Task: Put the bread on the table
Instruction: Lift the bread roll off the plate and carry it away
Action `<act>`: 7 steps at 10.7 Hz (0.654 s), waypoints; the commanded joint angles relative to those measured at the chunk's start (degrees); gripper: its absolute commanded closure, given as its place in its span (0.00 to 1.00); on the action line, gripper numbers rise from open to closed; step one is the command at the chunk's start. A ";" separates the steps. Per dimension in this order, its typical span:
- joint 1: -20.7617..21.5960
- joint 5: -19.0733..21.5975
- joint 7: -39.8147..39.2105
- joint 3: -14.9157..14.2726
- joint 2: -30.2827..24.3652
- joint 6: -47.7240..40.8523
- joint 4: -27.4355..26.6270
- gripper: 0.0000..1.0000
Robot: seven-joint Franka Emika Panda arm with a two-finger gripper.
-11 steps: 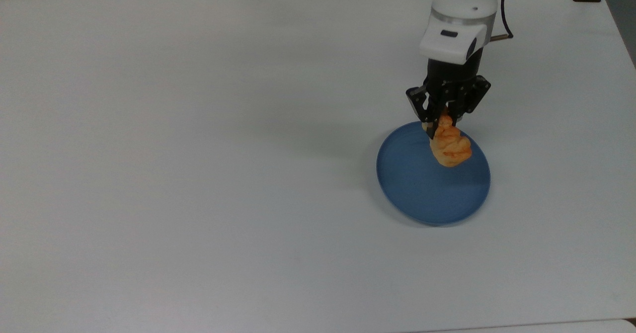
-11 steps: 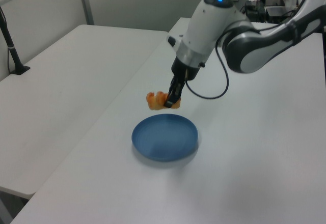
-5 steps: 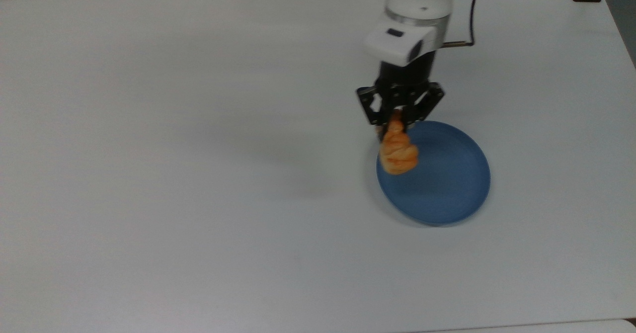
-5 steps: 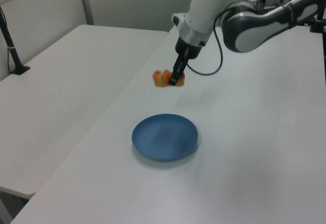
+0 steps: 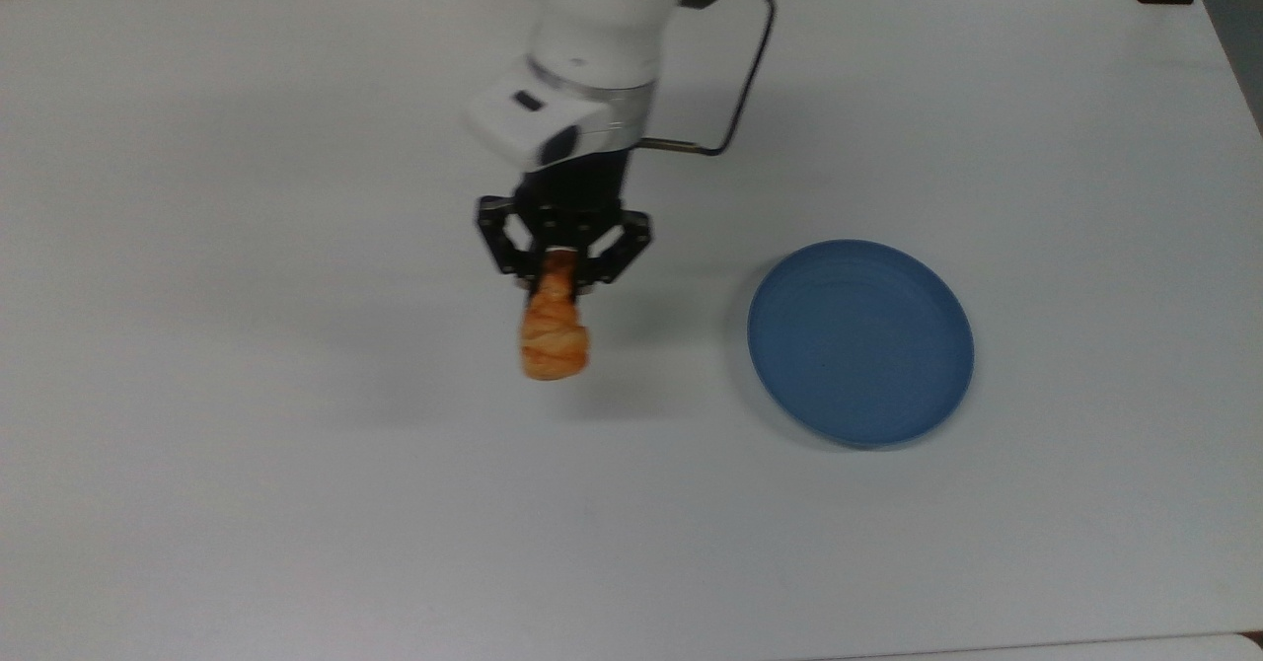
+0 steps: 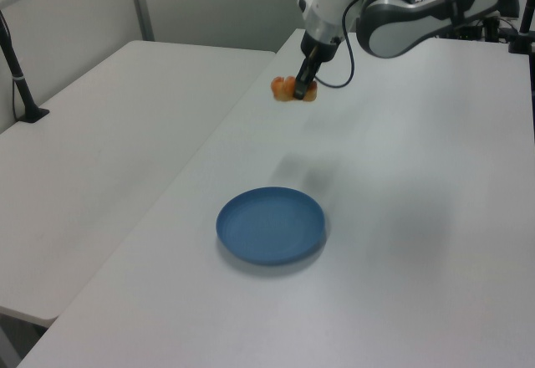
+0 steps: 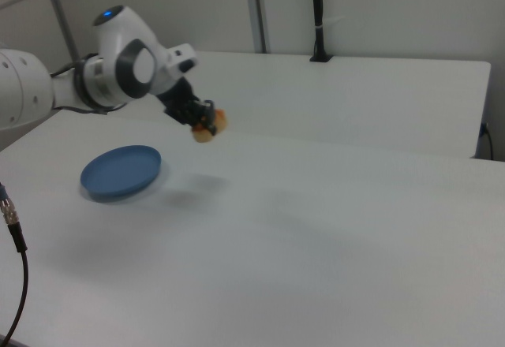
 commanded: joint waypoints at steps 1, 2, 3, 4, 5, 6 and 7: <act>-1.31 11.91 -15.28 -8.60 -1.76 -0.07 -2.24 0.69; -1.57 16.22 -22.12 -12.81 -1.32 0.01 -2.24 0.69; -2.71 18.79 -27.33 -15.21 -1.14 0.10 -2.32 0.69; -4.37 21.60 -32.42 -16.27 -0.44 0.89 -2.24 0.69; -6.30 24.59 -37.35 -16.89 -0.09 2.55 -2.32 0.69; -8.24 27.40 -41.40 -16.90 0.44 3.26 -2.33 0.69; -10.08 29.60 -44.83 -16.99 1.40 3.61 -2.24 0.69</act>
